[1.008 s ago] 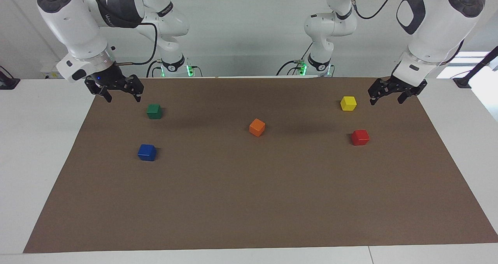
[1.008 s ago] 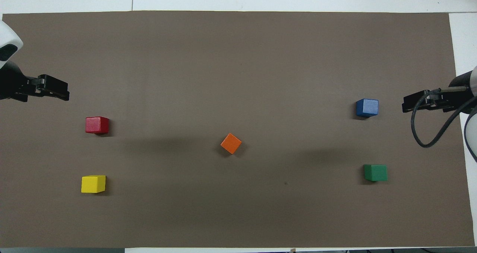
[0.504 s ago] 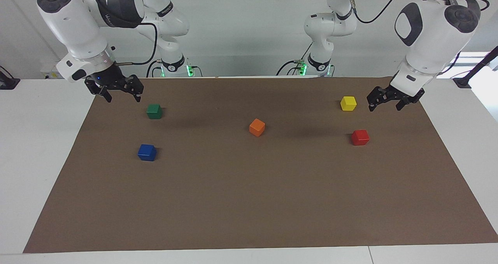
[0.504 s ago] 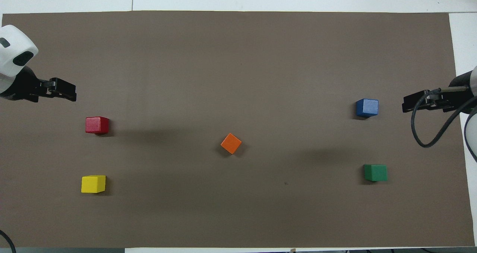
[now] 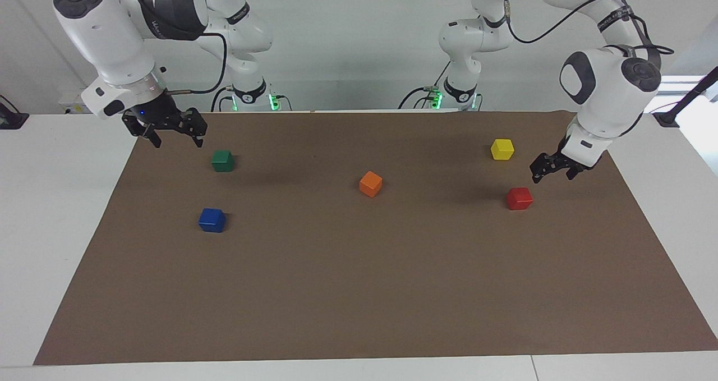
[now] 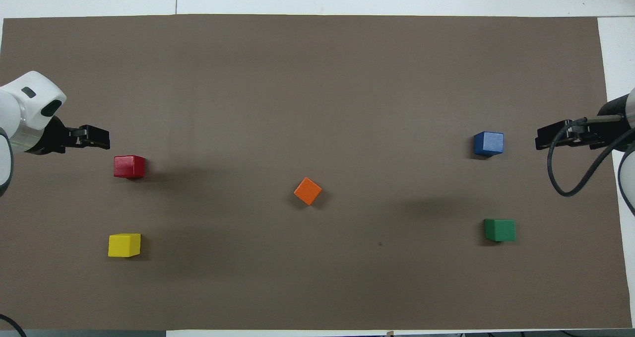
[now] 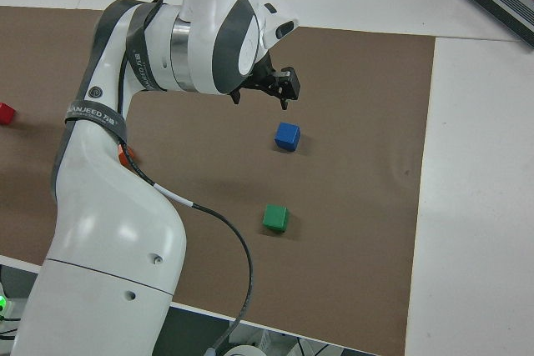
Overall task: Transfer red block to right arm and stack on blue block
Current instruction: 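Move the left gripper down onto the red cube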
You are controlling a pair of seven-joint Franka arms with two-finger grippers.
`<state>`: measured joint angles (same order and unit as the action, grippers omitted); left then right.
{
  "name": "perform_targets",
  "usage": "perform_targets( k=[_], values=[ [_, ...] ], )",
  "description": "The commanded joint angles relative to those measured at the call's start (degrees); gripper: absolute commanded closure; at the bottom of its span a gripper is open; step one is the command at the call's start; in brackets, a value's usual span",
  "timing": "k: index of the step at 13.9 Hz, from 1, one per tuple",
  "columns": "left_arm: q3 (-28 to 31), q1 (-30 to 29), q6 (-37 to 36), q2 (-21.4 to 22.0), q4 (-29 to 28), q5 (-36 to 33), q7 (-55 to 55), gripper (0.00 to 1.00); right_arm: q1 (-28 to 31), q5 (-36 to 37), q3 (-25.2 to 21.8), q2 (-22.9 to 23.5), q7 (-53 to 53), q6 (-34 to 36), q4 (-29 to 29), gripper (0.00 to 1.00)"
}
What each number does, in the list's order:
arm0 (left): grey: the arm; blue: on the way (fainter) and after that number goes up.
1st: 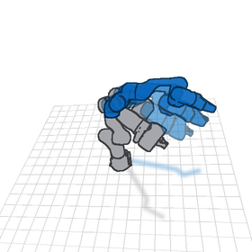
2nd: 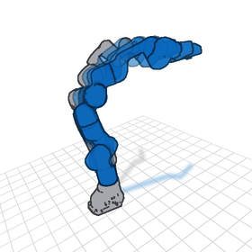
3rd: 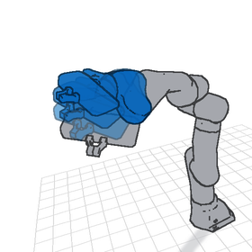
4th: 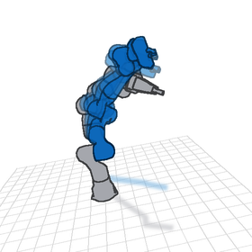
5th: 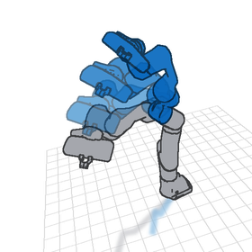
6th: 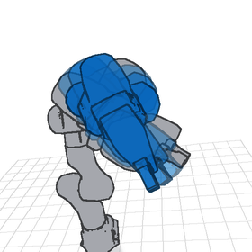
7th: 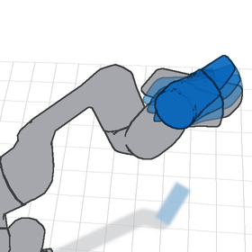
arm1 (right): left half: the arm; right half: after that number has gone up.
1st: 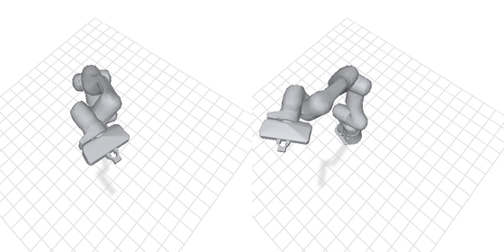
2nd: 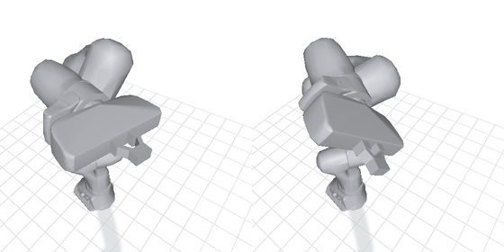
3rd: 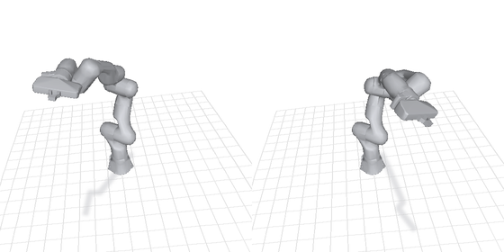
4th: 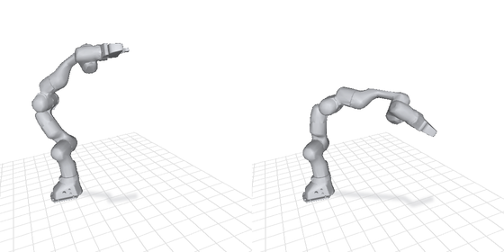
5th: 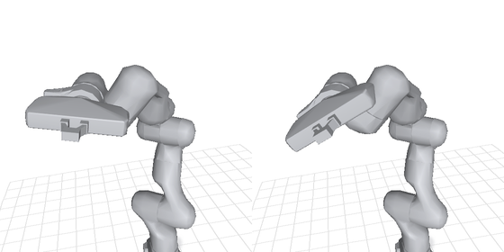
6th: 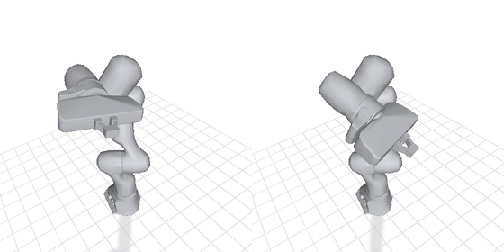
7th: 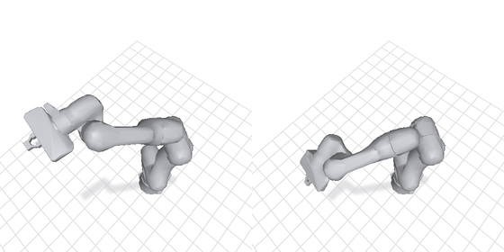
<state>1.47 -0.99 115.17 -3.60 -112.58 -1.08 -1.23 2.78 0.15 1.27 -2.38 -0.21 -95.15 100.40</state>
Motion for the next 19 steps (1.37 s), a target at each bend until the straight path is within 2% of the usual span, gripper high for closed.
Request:
perform_targets(
  k=[1, 4, 12, 19],
  values=[
    [-0.1, 0.3, 7.4, 1.8, -7.6, 0.5, 1.4, 0.0, 0.7, 0.6, 0.6, -1.5, -0.7, -1.1, 1.8, 0.0],
    [-0.1, 0.3, 14.6, 1.1, -12.2, 0.4, 2.4, 0.0, 1.1, 0.6, 0.6, -1.6, -0.7, -1.1, 1.9, 0.0],
    [-0.1, 0.6, 20.9, -0.3, -16.9, 0.5, 2.4, 0.0, 1.0, 0.6, 0.6, -1.8, -0.6, -1.1, 3.0, 0.0],
    [-0.1, 1.0, 24.9, -3.5, -17.2, 0.4, 2.4, 0.0, 1.2, 0.6, 0.6, -2.5, -0.7, -1.2, 4.4, 0.0]
  ],
)
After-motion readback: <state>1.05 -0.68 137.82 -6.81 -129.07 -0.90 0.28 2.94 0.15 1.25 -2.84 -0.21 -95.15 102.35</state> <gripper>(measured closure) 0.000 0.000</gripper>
